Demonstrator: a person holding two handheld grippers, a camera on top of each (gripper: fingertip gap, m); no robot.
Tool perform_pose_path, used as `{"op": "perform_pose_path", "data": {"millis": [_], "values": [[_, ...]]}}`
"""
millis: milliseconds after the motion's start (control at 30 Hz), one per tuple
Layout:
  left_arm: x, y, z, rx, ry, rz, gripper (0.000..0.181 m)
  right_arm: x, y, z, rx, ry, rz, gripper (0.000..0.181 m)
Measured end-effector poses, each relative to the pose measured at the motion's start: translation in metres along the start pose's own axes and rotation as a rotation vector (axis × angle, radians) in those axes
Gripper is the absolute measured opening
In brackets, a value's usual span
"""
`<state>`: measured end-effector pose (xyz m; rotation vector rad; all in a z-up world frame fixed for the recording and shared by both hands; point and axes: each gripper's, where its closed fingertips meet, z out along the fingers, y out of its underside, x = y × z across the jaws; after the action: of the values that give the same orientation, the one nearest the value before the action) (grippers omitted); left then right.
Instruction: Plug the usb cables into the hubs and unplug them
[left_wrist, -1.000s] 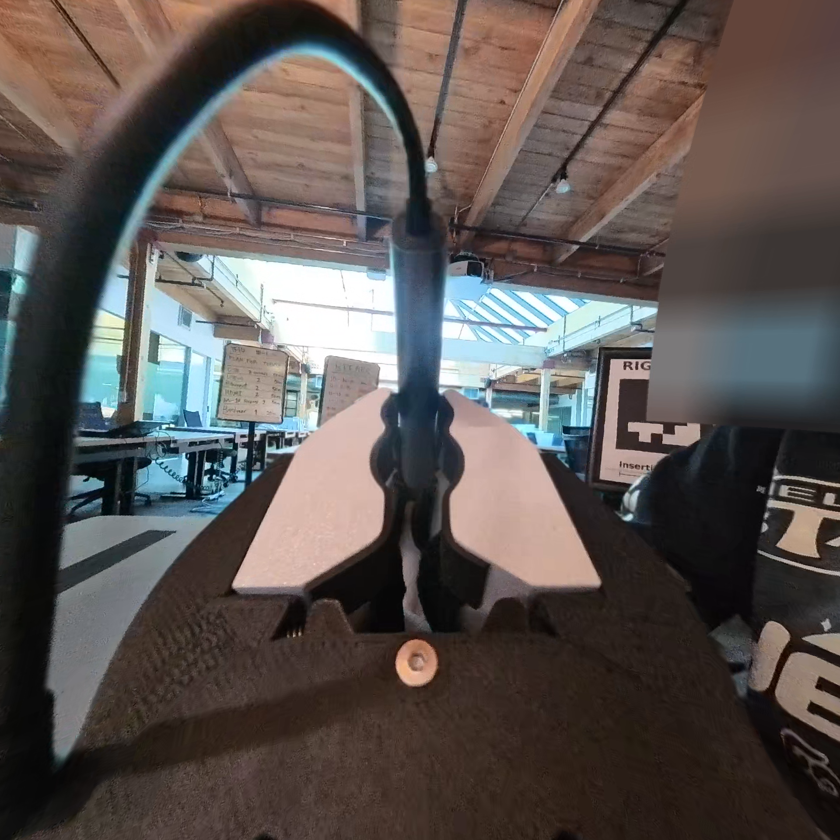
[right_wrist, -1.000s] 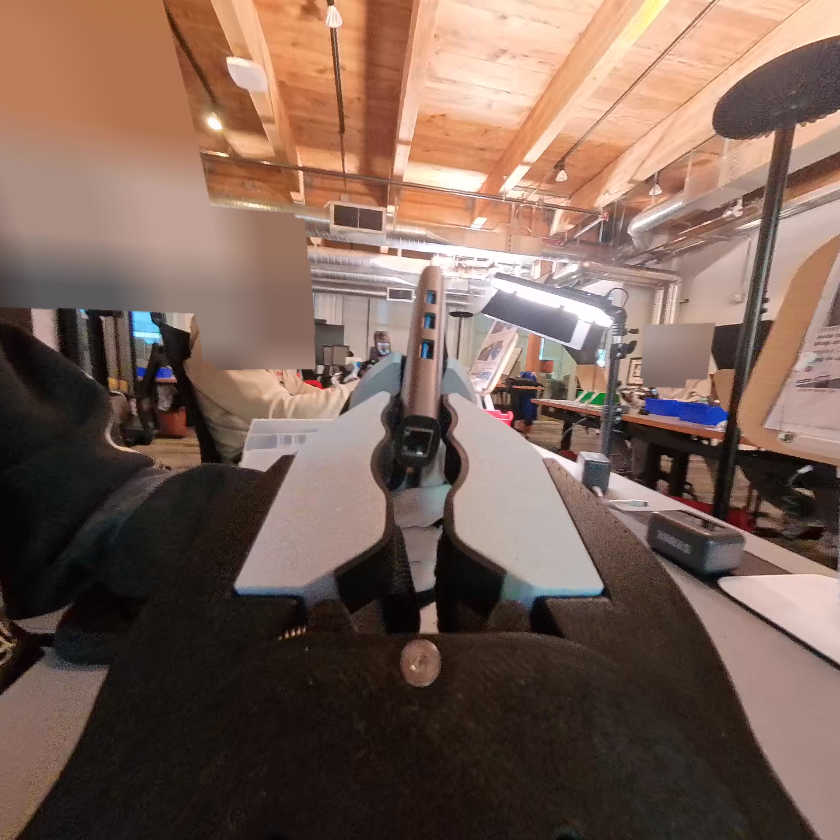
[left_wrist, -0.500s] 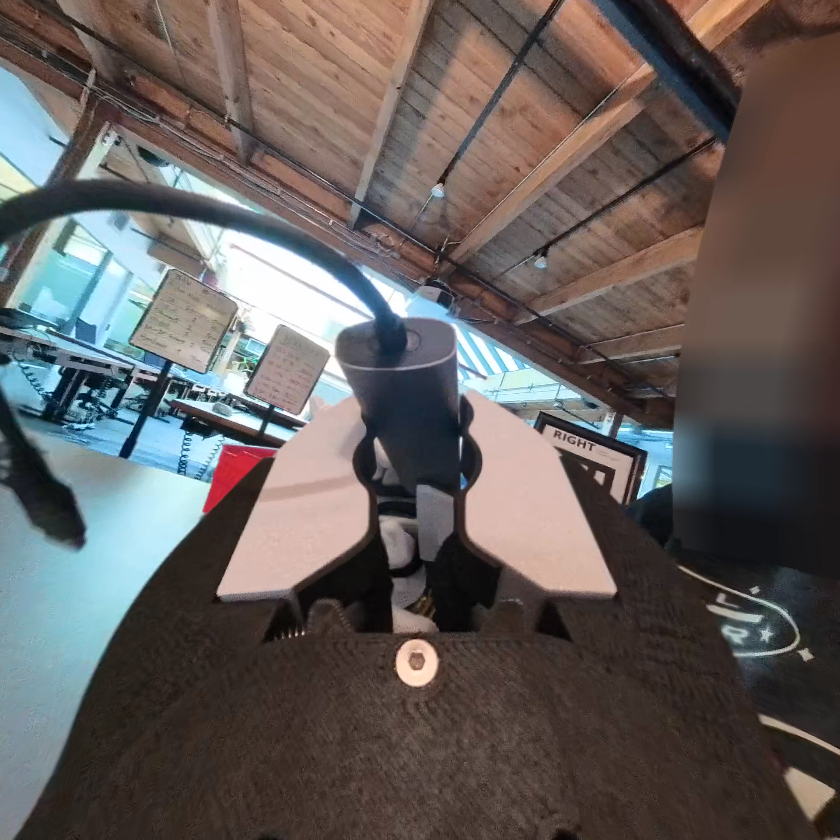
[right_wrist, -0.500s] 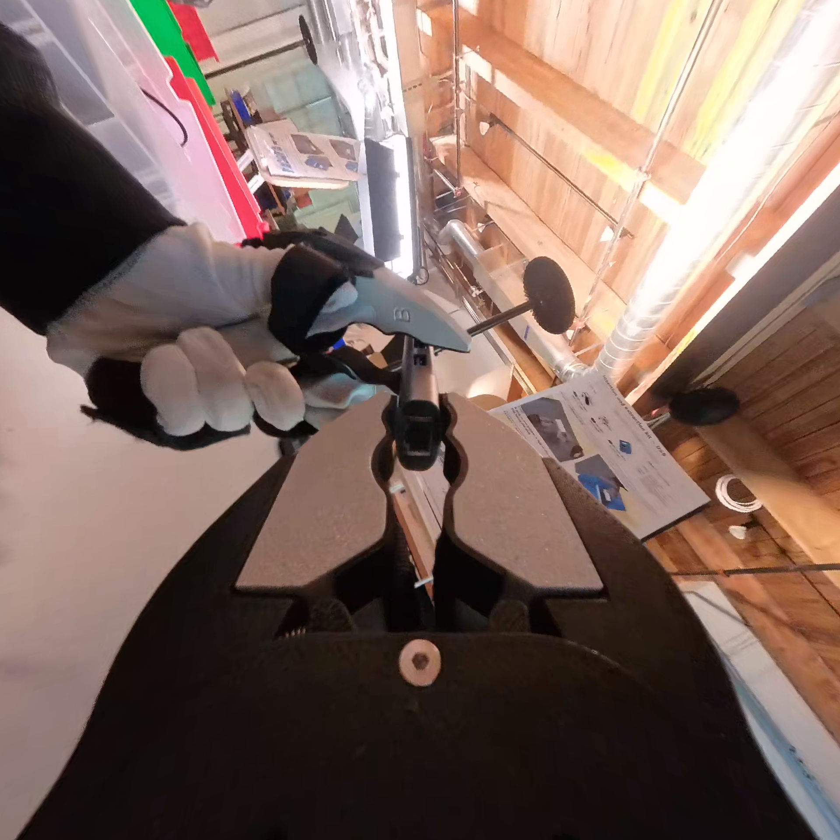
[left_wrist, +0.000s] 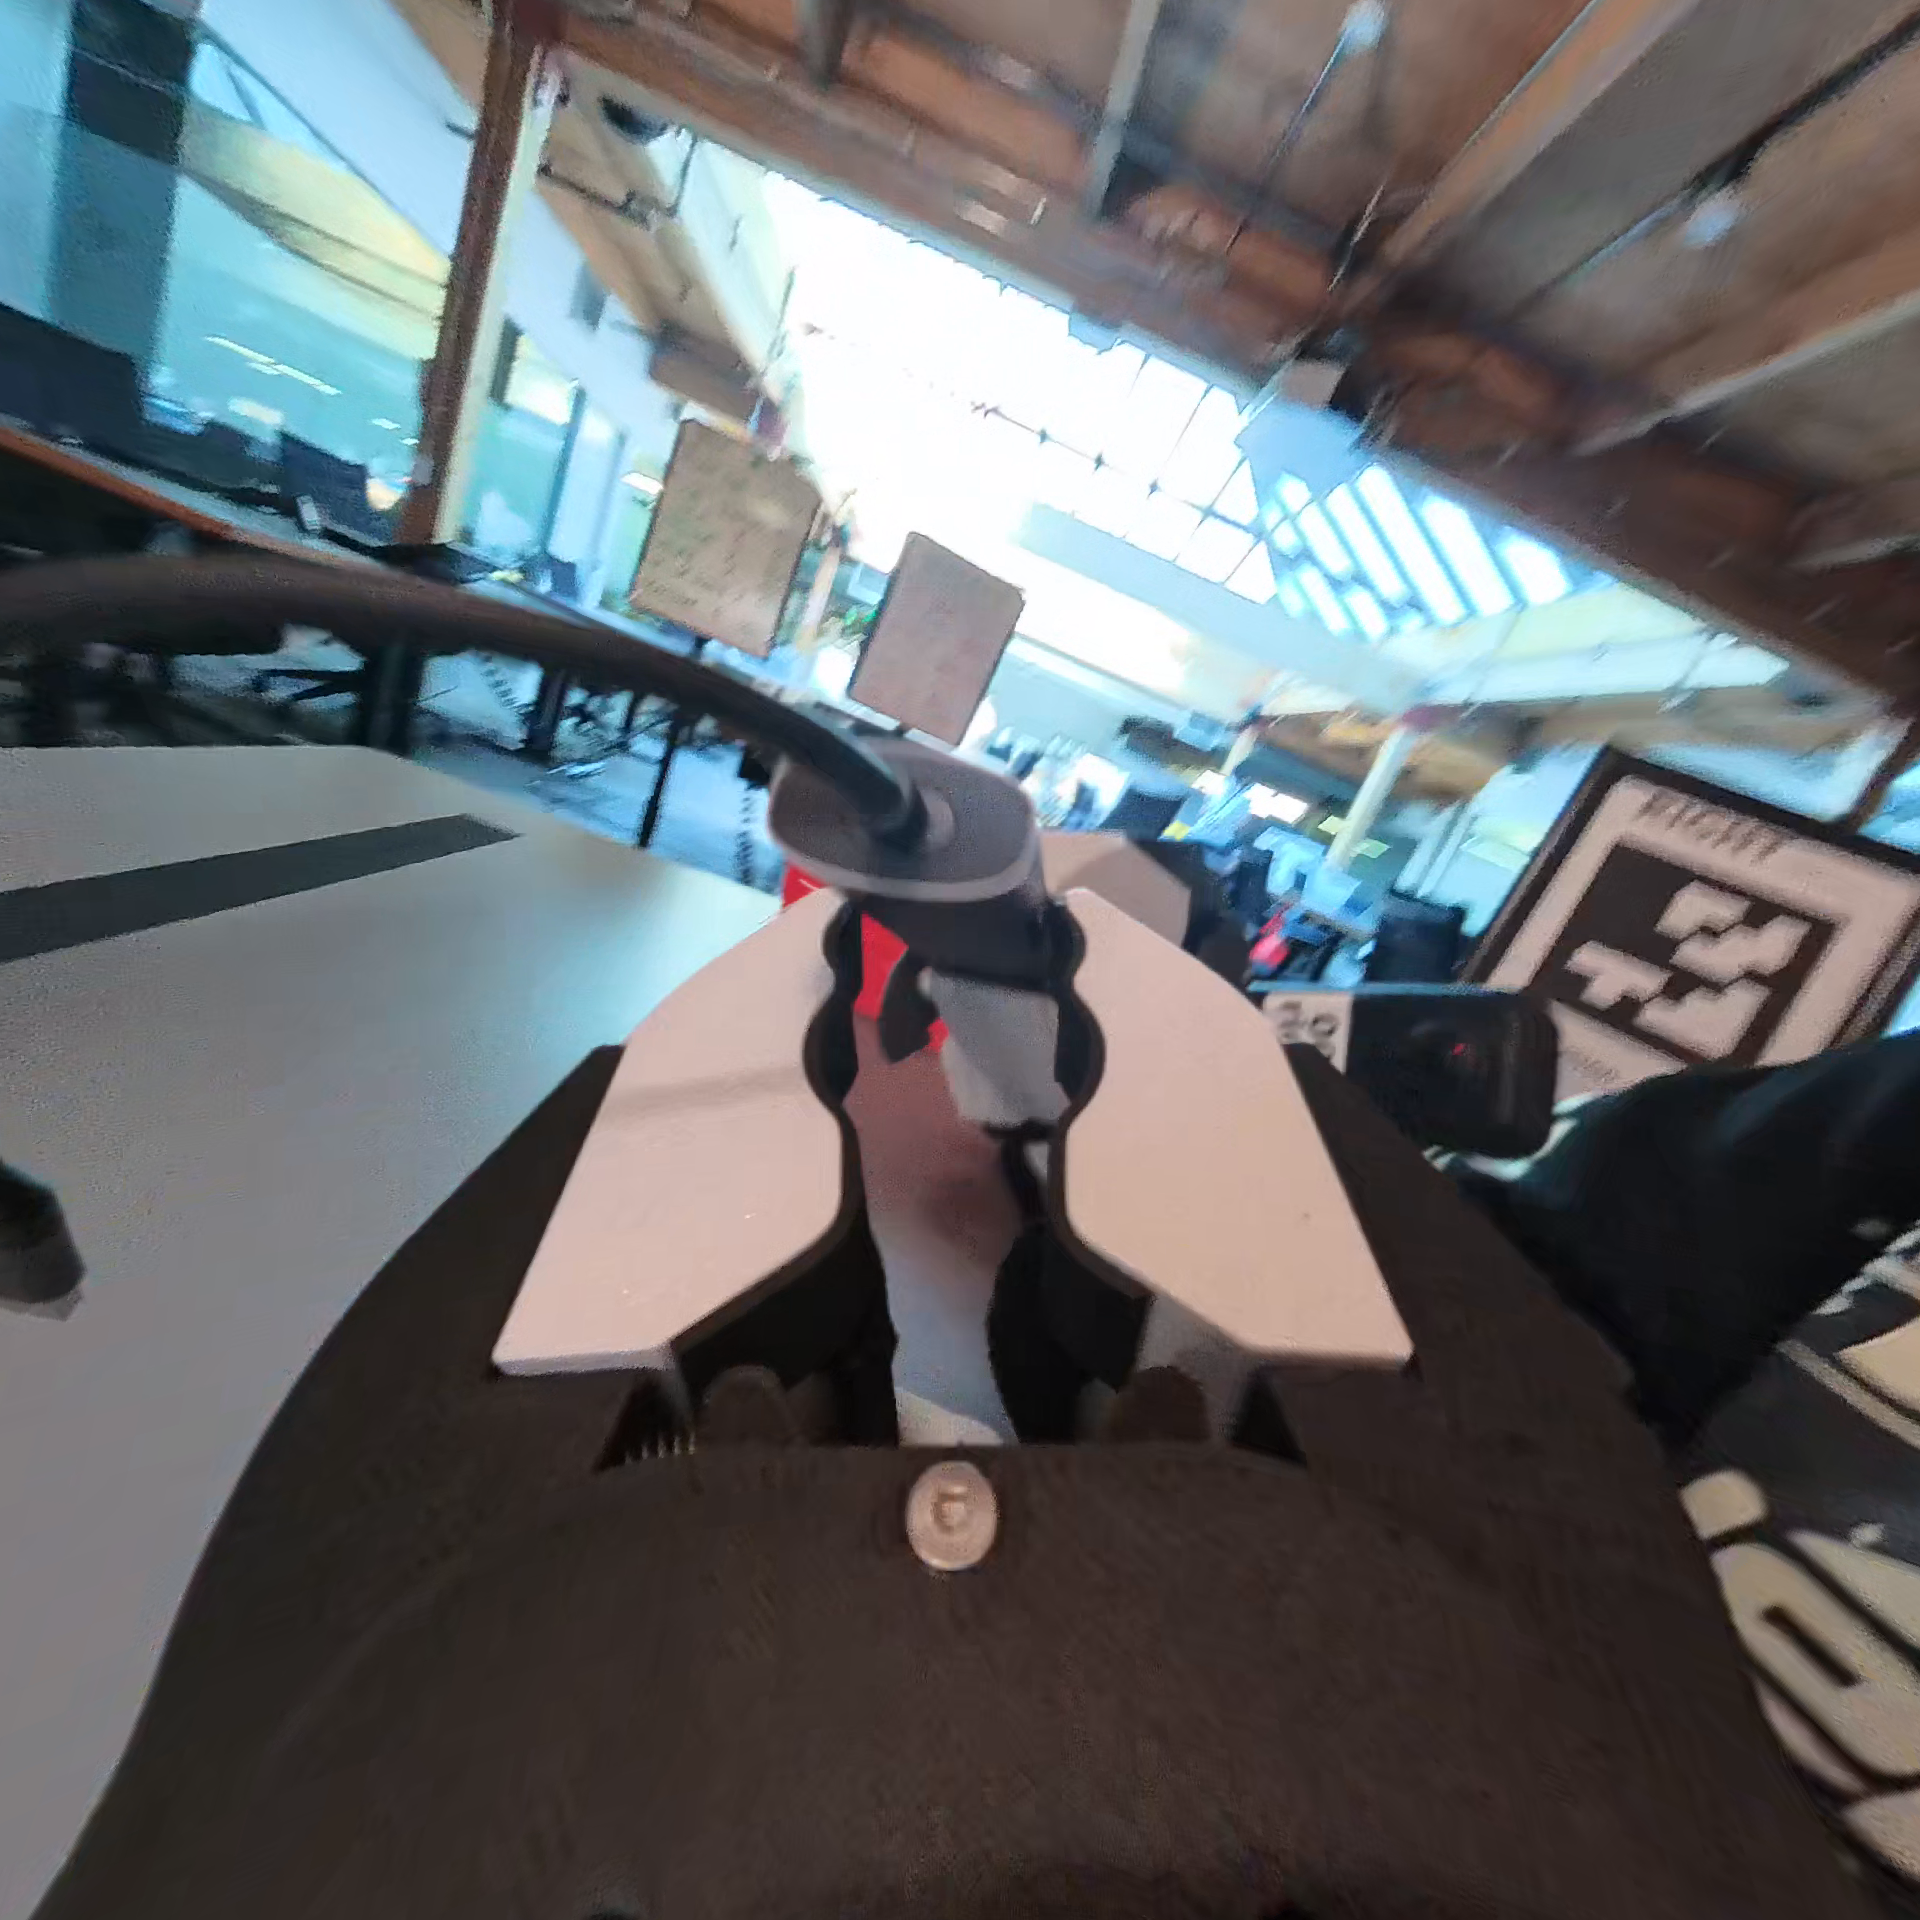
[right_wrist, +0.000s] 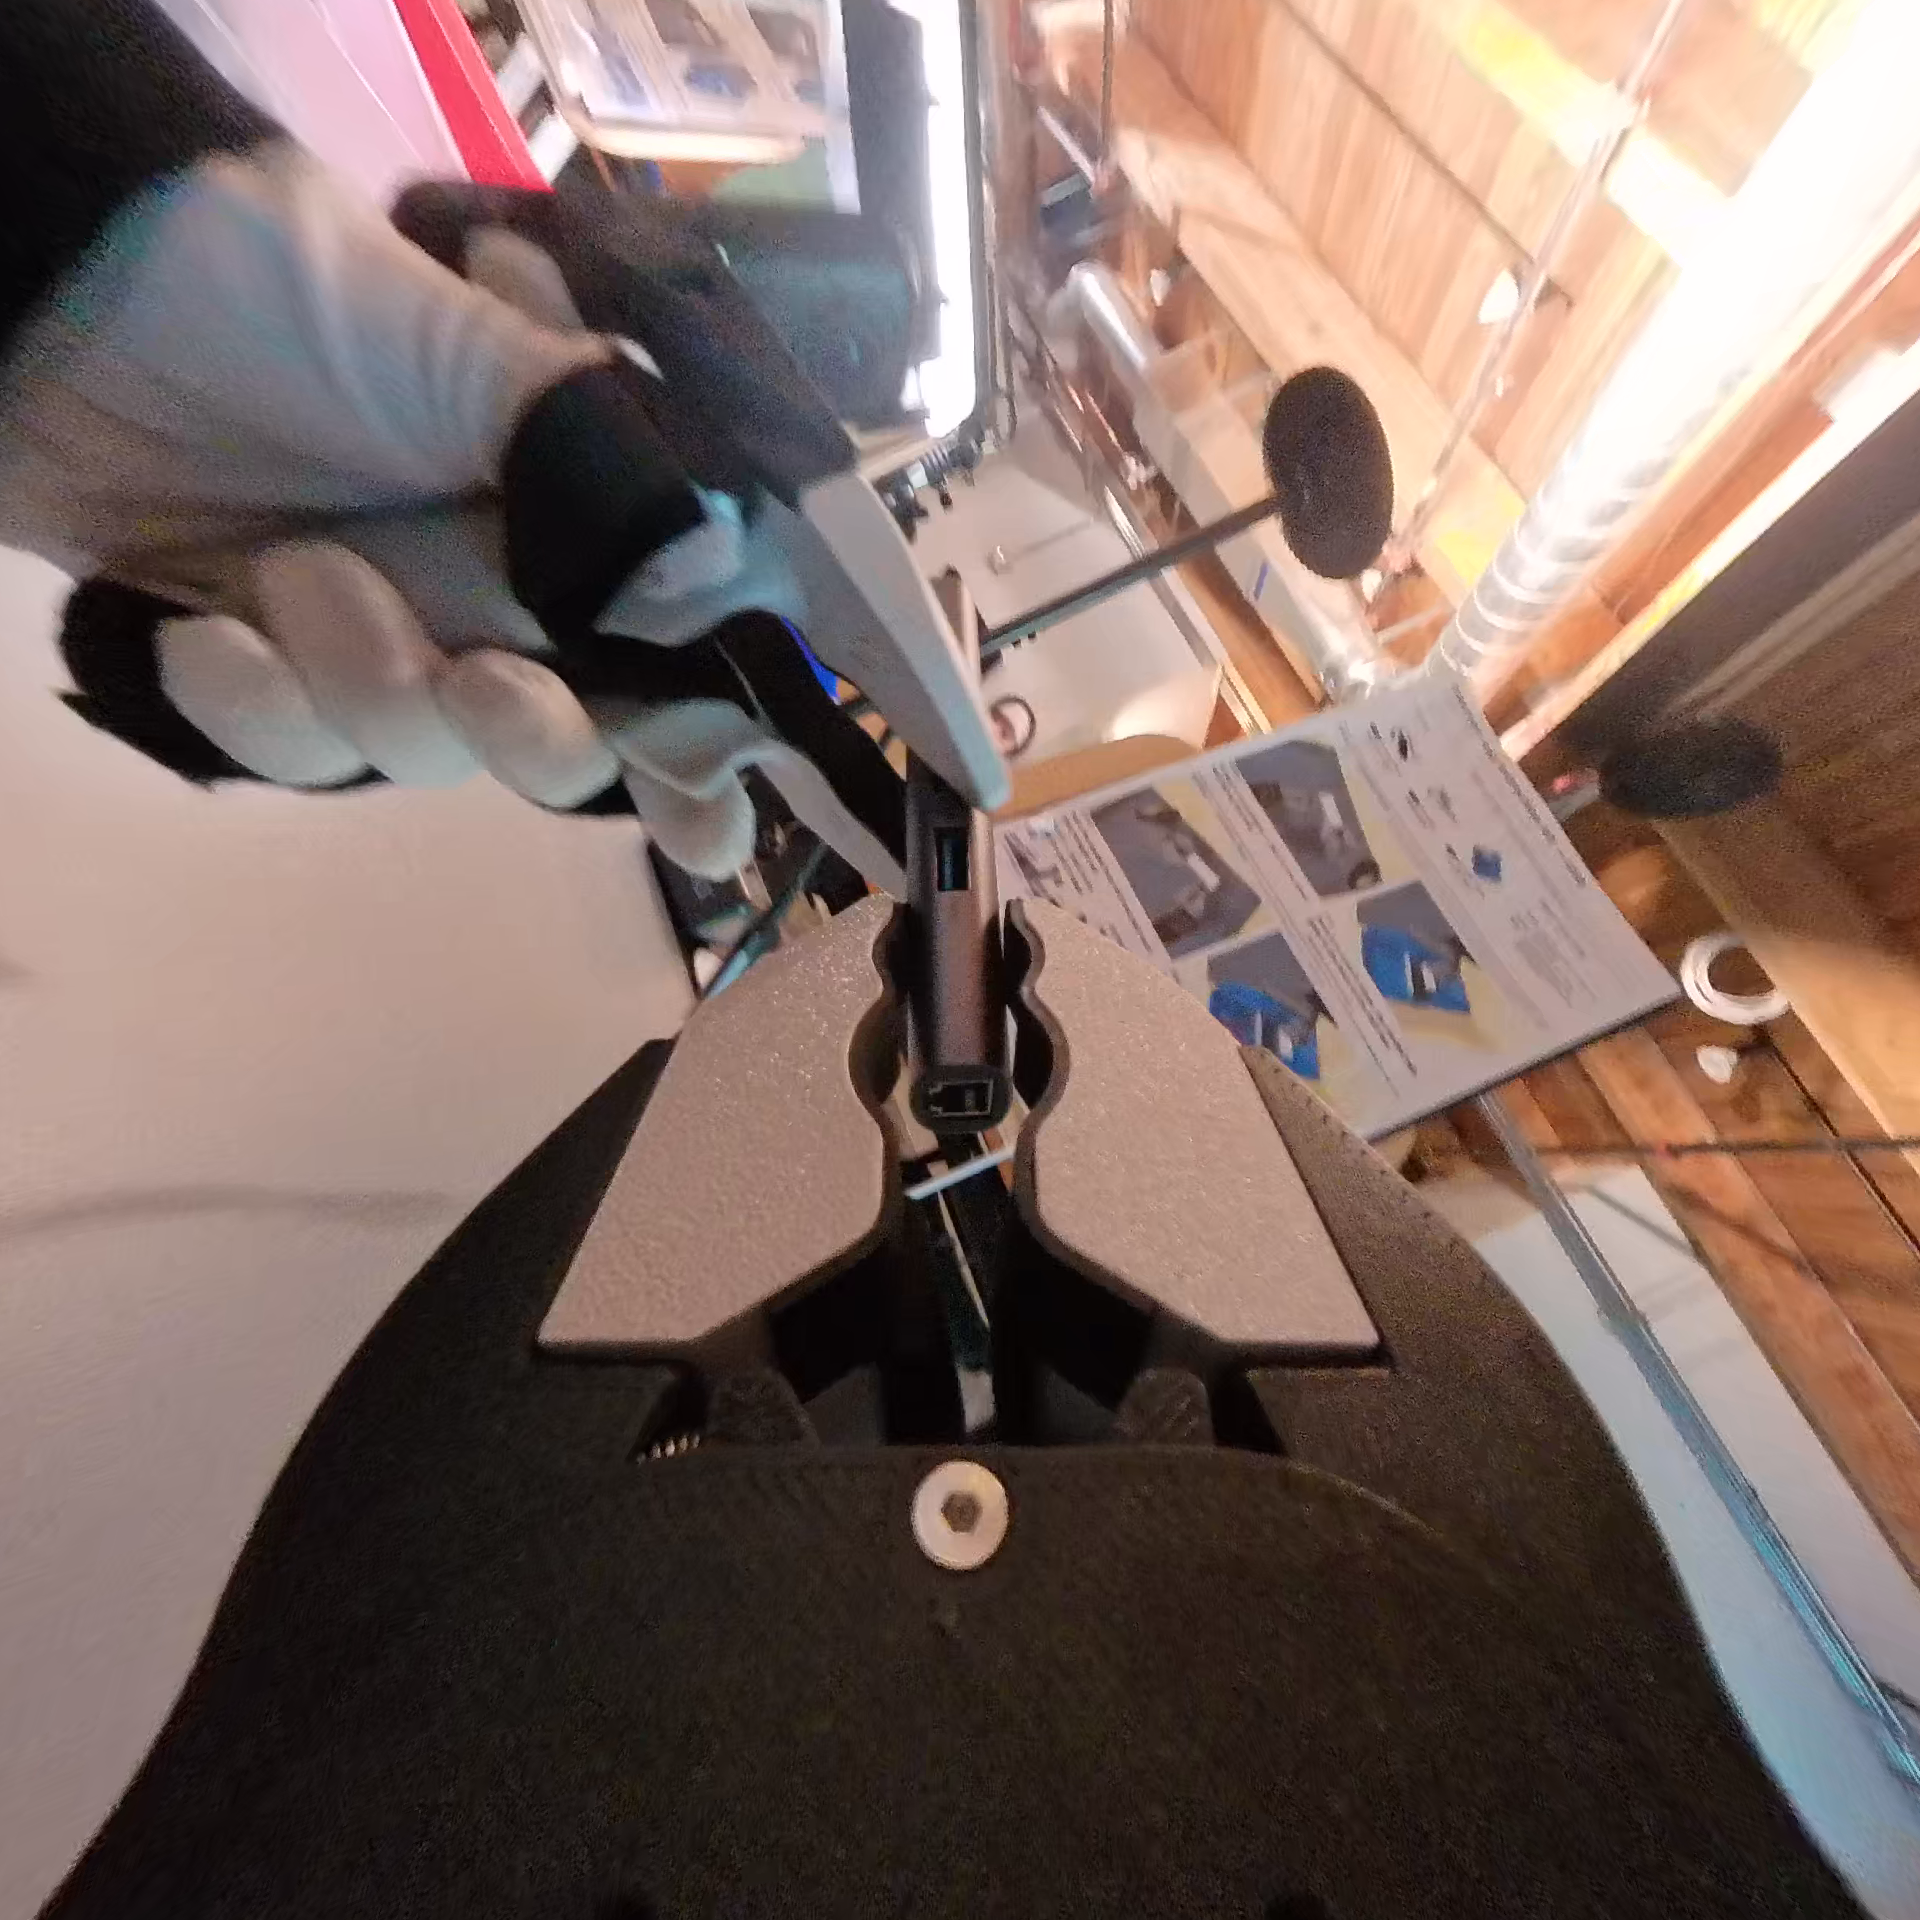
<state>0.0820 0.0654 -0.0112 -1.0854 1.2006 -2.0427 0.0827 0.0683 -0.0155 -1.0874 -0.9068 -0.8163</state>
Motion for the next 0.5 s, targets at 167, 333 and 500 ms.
{"op": "perform_pose_path", "data": {"millis": [167, 333, 500], "values": [[-0.013, -0.028, -0.019, 0.127, -0.138, 0.103, 0.028, 0.011, 0.034, -0.001, -0.171, 0.015, 0.026, 0.016], [-0.034, -0.071, -0.064, 0.360, -0.469, 0.310, 0.029, -0.044, 0.054, -0.008, -0.279, -0.332, -0.232, 0.016], [-0.037, -0.061, -0.055, 0.233, -0.534, 0.428, 0.033, -0.100, 0.065, -0.026, -0.341, -0.669, -0.260, 0.017]]}}
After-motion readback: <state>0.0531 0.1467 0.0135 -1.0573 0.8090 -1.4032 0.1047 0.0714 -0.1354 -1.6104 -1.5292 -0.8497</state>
